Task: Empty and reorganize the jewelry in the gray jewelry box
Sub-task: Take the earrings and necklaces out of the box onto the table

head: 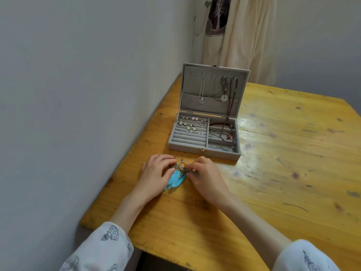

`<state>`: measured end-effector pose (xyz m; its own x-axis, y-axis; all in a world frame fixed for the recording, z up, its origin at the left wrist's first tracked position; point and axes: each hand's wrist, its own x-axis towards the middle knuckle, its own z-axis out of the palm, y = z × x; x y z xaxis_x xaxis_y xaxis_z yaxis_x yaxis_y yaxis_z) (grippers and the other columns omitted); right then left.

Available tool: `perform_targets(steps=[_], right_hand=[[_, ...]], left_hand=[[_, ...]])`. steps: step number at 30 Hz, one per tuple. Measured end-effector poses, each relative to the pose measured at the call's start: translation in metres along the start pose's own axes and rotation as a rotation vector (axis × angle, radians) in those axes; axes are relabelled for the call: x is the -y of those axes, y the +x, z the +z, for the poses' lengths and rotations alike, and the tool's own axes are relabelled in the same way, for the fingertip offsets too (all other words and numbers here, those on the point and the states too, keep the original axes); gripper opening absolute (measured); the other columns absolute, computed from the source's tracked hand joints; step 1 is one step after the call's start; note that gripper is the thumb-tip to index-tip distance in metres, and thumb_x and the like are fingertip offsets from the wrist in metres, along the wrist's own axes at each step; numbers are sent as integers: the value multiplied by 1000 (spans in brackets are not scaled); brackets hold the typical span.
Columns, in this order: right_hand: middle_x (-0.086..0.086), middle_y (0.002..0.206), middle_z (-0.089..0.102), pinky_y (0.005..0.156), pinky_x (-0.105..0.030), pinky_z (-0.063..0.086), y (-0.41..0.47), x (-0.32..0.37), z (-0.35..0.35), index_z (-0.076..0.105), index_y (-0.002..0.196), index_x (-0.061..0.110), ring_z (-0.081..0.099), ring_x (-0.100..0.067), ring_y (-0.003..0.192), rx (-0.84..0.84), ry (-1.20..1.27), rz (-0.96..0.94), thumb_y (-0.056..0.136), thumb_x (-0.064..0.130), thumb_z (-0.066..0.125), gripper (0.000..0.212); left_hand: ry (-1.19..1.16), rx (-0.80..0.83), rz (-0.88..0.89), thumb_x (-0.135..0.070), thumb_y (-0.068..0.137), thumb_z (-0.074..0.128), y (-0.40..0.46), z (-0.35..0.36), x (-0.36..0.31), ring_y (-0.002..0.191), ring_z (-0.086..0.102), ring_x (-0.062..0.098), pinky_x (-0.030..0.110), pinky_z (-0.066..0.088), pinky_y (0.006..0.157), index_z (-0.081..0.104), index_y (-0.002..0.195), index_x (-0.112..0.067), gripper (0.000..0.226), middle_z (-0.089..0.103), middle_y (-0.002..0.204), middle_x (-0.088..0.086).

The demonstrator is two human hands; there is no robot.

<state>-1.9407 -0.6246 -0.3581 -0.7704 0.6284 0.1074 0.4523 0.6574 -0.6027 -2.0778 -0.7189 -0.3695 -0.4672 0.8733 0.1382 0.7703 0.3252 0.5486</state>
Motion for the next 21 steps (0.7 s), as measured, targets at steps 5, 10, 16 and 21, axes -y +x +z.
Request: perform_targets(steps=[5,10,16,21], right_hand=[[-1,114,54,90,-26,39,-2,10,2,53,129,22,46,-17,105,51,-52,0,91,22,55,38],[2,109,63,88,-23,40,-1,15,-6,53,129,22,52,-15,100,38,7,-7,94,24,49,35],[2,108,69,87,-24,48,16,12,-30,63,116,16,61,-11,96,-29,38,-22,95,21,48,27],[-2,106,69,80,-24,50,58,5,-59,63,115,13,60,-10,87,-97,87,3,95,19,47,26]], left_hand=[[-4,48,5,-26,94,47,0,-4,1,127,28,3,23,17,101,51,127,-28,33,46,131,-15],[-75,70,7,-20,95,44,2,-11,1,126,31,5,24,20,106,54,125,-22,31,49,130,-11],[-175,58,-16,-19,95,44,15,-33,-6,110,43,-2,16,35,93,57,119,-25,27,52,121,-12],[-188,-2,55,-18,95,46,63,-46,-22,104,49,1,11,40,79,59,117,-23,26,55,117,-9]])
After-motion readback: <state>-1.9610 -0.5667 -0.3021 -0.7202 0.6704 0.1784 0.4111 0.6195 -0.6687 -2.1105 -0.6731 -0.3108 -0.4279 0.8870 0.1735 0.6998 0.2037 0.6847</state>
